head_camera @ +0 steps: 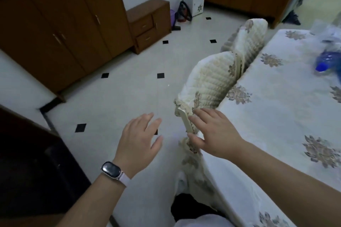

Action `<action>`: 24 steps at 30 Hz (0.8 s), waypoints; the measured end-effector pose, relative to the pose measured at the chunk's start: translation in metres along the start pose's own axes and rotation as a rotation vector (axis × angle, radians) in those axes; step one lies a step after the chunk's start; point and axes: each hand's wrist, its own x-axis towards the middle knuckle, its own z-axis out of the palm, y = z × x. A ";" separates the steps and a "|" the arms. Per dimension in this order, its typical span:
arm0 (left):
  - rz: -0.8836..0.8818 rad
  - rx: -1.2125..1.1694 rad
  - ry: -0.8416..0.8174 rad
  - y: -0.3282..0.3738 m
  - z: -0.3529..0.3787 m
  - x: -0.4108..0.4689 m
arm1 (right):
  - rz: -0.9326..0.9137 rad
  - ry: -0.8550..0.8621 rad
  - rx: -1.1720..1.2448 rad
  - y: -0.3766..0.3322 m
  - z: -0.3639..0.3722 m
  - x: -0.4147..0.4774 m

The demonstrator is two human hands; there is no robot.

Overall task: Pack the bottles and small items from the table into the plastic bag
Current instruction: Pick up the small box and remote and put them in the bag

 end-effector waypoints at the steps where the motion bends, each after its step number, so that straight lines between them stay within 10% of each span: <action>1: -0.018 0.014 -0.010 -0.013 0.002 0.012 | -0.008 -0.006 0.014 0.005 0.011 0.022; 24: 0.009 0.061 -0.030 -0.245 0.041 0.299 | 0.033 -0.013 -0.004 0.100 0.096 0.369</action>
